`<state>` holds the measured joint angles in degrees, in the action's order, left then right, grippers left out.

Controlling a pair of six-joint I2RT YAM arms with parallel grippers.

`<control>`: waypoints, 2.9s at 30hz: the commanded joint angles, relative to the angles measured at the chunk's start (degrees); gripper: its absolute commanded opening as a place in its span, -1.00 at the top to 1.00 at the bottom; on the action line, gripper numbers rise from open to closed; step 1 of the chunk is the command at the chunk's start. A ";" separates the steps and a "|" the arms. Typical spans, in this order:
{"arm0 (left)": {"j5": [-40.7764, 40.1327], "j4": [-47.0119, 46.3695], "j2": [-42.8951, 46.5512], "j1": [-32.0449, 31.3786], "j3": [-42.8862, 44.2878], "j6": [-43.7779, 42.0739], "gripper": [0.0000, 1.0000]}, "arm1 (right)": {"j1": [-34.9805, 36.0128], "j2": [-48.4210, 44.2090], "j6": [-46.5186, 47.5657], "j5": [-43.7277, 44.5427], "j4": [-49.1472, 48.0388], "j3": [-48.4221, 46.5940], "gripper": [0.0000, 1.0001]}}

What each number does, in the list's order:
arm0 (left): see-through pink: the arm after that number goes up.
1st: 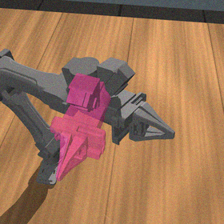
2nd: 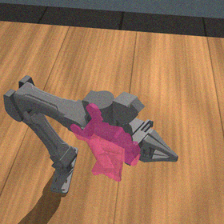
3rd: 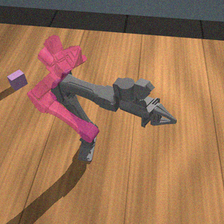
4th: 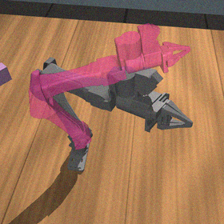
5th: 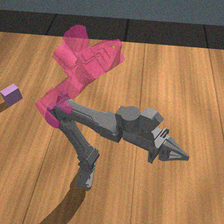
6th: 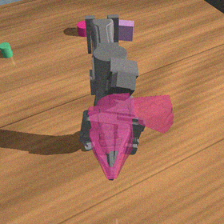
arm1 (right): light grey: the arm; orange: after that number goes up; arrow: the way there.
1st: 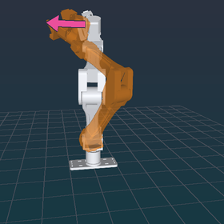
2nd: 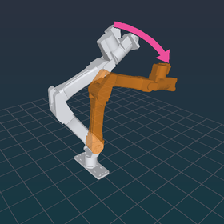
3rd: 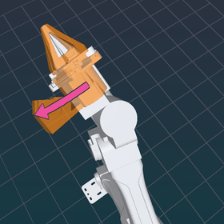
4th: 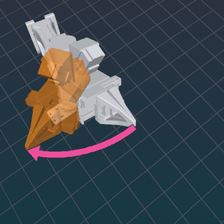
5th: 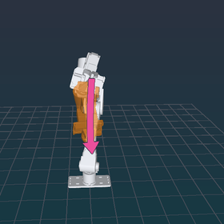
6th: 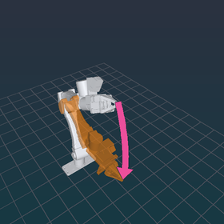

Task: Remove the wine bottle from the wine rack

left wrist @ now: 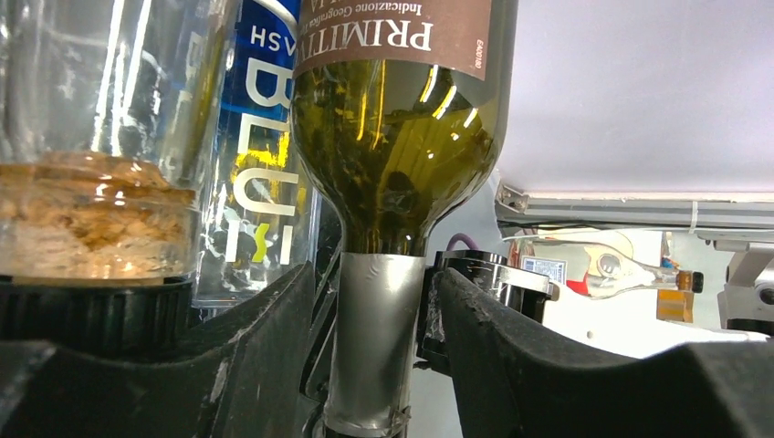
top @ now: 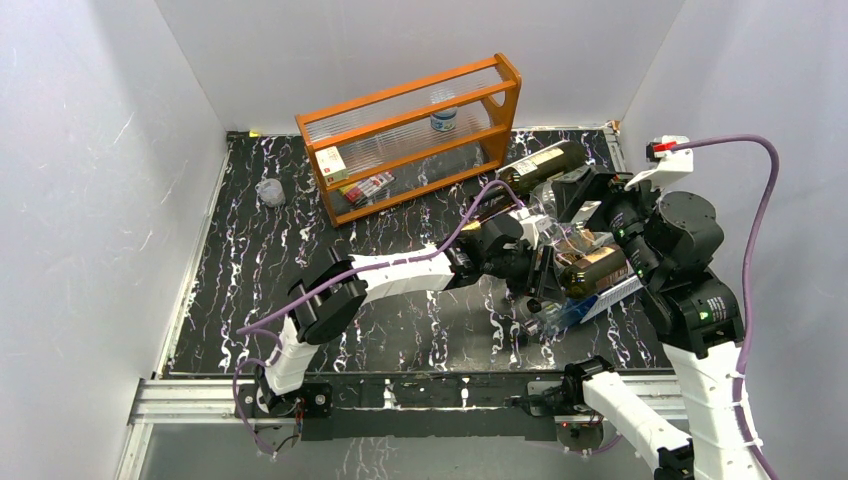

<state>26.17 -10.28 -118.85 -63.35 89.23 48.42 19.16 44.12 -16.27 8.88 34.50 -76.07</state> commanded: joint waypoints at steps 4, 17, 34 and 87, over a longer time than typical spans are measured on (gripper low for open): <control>2.61 -0.69 -0.61 -1.10 3.65 -0.59 0.05 | 0.17 -0.82 0.84 0.85 -3.73 0.32 -0.96; 3.71 -0.58 -2.34 -1.91 6.09 -0.44 0.16 | 0.11 -1.44 1.03 1.52 -3.15 0.42 -0.96; -0.77 0.56 6.45 -1.95 1.12 -3.36 0.44 | 0.18 -1.84 0.77 1.56 -3.04 0.22 -0.96; -1.50 23.02 39.72 15.05 1.35 -2.45 1.00 | 0.18 3.80 4.55 -3.24 -7.59 -9.65 -0.96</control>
<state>28.99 7.68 -90.89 -51.86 87.77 50.96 19.16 46.37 -13.96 8.36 32.16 -83.96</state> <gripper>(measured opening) 0.329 0.981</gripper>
